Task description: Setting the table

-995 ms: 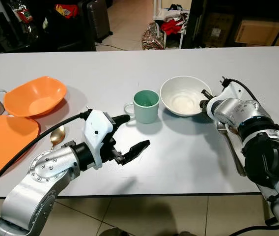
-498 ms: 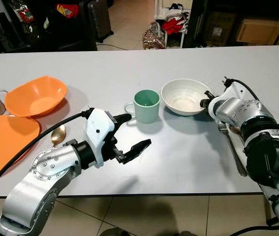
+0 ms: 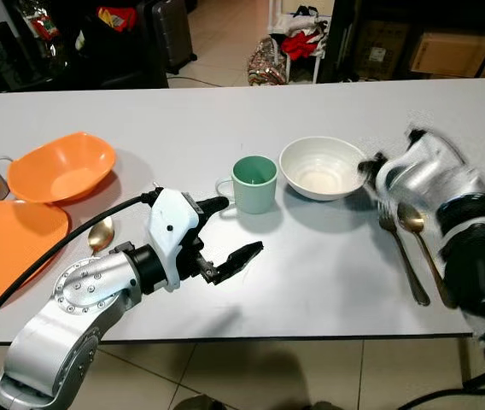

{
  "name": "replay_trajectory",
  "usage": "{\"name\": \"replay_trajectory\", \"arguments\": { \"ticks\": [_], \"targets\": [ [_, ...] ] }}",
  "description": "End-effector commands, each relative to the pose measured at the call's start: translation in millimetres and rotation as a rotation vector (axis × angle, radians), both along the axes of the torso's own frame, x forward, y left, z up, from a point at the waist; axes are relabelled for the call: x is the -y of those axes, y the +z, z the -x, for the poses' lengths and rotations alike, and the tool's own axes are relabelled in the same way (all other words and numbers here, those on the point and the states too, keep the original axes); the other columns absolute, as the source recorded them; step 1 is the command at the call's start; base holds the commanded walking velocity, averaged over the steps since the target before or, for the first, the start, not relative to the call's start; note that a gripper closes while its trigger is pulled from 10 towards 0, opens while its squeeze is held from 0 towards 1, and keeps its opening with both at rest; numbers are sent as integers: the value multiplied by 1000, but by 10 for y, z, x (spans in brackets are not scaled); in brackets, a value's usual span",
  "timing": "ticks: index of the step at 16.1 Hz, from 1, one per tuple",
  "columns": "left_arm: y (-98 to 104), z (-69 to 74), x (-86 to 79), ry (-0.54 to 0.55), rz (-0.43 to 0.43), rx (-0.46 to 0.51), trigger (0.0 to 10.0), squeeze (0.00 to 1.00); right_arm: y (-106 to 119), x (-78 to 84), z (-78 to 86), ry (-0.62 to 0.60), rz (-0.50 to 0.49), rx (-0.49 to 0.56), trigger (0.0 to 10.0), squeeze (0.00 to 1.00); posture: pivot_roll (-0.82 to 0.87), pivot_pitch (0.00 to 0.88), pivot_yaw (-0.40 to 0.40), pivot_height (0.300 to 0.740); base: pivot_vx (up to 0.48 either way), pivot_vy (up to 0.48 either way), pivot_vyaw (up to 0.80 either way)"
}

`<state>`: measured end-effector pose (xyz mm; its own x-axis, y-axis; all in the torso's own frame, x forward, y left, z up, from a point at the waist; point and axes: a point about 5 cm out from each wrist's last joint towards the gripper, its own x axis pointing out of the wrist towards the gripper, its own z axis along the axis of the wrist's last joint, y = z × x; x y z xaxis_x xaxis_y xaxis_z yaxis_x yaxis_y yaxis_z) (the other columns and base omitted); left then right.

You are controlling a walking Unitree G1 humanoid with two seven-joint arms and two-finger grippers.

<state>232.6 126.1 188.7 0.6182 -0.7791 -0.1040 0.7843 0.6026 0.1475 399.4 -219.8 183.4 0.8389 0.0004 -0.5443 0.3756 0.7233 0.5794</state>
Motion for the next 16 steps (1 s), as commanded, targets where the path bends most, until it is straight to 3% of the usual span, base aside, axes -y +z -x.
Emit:
{"name": "replay_trajectory", "arguments": {
  "ticks": [1, 3, 4, 5, 6, 7, 8, 9, 11, 14, 16],
  "targets": [
    [-26, 10, -1, -7, 0, -7, 10000, 0, 142, 6, -33, 7, -5, 37, 10000, 1000, -11, 26, 76, 740, 0, 0, 0],
    [-44, 24, 1, -7, 10, -17, 10000, 0, 330, 113, -33, 23, 50, 70, 10000, 1000, -26, 26, 80, 740, 0, 0, 0],
    [-46, 24, -8, 5, 48, -47, 10000, 0, 506, 158, -14, 51, 116, 121, 10000, 0, -32, 26, 84, 740, 0, 0, 0],
    [-41, 24, -21, 18, 59, -52, 10000, 0, 607, 149, 23, 71, 161, 179, 10000, 0, -39, 26, 87, 740, 0, 0, 0],
    [-32, 25, -55, 56, 48, -35, 10000, 0, 773, 64, 183, 104, 301, 359, 10000, 0, -44, 25, 91, 740, 0, 0, 0],
    [-32, 11, -80, 104, 30, -12, 10000, 0, 810, 15, 309, 125, 416, 451, 10000, 0, -51, 25, 90, 740, 0, 0, 0],
    [-28, -27, -120, 234, 44, 9, 10000, 0, 769, -106, 598, 170, 509, 576, 10000, 0, -56, 25, 86, 740, 0, 0, 0],
    [-7, -42, -140, 301, 65, 28, 10000, 0, 728, -170, 740, 197, 521, 619, 10000, 0, -60, 27, 88, 740, 0, 0, 0],
    [77, -30, -154, 458, 141, 90, 10000, 0, 476, -369, 1151, 298, 641, 691, 10000, 0, -71, 29, 90, 740, 0, 0, 231],
    [17, -36, -90, 504, 134, 79, 10000, 0, 204, -436, 1450, 284, 727, 639, 10000, 0, -79, 35, 101, 740, 0, 0, 800],
    [-88, -91, -87, 535, 59, 104, 10000, 0, 95, -463, 1566, 290, 751, 628, 10000, 0, -91, 37, 108, 740, 0, 0, 800]
  ]
}}
